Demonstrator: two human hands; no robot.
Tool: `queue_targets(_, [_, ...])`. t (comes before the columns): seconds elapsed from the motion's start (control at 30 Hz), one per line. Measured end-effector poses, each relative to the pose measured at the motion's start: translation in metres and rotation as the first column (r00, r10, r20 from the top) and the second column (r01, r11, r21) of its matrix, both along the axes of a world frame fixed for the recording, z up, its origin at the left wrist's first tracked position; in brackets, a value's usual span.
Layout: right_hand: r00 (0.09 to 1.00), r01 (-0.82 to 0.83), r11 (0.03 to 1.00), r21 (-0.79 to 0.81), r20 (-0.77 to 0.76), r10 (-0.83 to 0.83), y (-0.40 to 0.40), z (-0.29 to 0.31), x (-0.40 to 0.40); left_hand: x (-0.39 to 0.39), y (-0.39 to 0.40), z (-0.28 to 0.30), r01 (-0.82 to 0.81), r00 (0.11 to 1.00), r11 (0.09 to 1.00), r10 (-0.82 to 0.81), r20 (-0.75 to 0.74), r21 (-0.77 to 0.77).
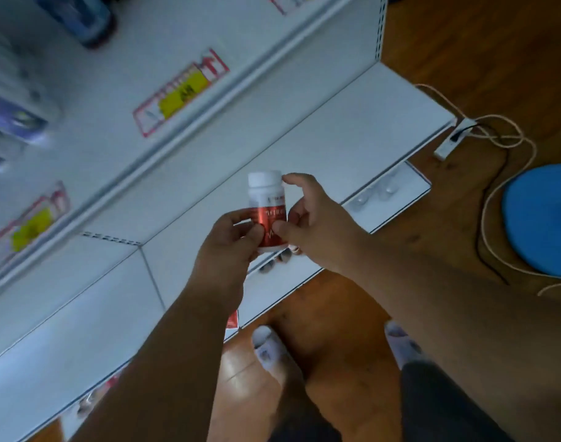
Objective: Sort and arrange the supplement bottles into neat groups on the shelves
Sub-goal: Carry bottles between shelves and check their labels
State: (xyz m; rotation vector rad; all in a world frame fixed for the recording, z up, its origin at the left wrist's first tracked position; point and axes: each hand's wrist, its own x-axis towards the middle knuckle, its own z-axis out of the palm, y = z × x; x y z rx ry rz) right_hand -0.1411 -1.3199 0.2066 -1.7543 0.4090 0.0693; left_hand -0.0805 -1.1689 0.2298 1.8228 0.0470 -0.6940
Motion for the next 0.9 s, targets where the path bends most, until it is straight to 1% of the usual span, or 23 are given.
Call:
queue_targets(0.1, [0.990,-0.133,0.991,-0.031,0.047,0.135,0.008,0.085,-0.033,-0.048,0.026,0.077,-0.097,0.994,0.989,0.091,-0.063,-0.107])
queue_targets(0.17, [0.964,-0.253,0.966,-0.046,0.067,0.256,0.023,0.137,-0.043,-0.075,0.054,0.114,-0.174,0.983,0.964,0.158,-0.094,-0.199])
queue_targets(0.23, [0.935,-0.337,0.940,-0.055,0.098,0.341,0.048,0.181,-0.043,-0.093,0.087,0.143,-0.244,0.969,0.934,0.225,-0.099,-0.260])
queue_targets(0.33, [0.891,-0.409,0.908,-0.088,0.177,0.418,0.102,0.222,-0.035,-0.107,0.143,0.177,-0.283,0.957,0.908,0.288,-0.030,-0.308])
queue_targets(0.43, [0.854,-0.455,0.889,-0.053,0.256,0.453,0.169,0.243,-0.026,-0.112,0.210,0.207,-0.303,0.945,0.886,0.327,0.010,-0.351])
queue_targets(0.57, [0.814,-0.508,0.861,-0.014,0.319,0.485,0.268,0.257,-0.014,-0.118,0.308,0.227,-0.310,0.937,0.899,0.344,0.064,-0.309])
queue_targets(0.63, [0.801,-0.528,0.849,0.010,0.337,0.494,0.317,0.260,-0.008,-0.120,0.354,0.238,-0.322,0.926,0.915,0.358,0.118,-0.245])
queue_targets(0.73, [0.804,-0.518,0.855,0.024,0.356,0.477,0.379,0.265,0.005,-0.113,0.413,0.250,-0.326,0.917,0.936,0.348,0.194,-0.134])
queue_targets(0.8, [0.800,-0.513,0.858,-0.020,0.353,0.486,0.410,0.268,0.020,-0.096,0.442,0.252,-0.336,0.909,0.940,0.341,0.239,-0.065])
queue_targets(0.9, [0.788,-0.505,0.852,-0.137,0.329,0.520,0.445,0.269,0.055,-0.058,0.473,0.245,-0.373,0.892,0.927,0.367,0.265,-0.029])
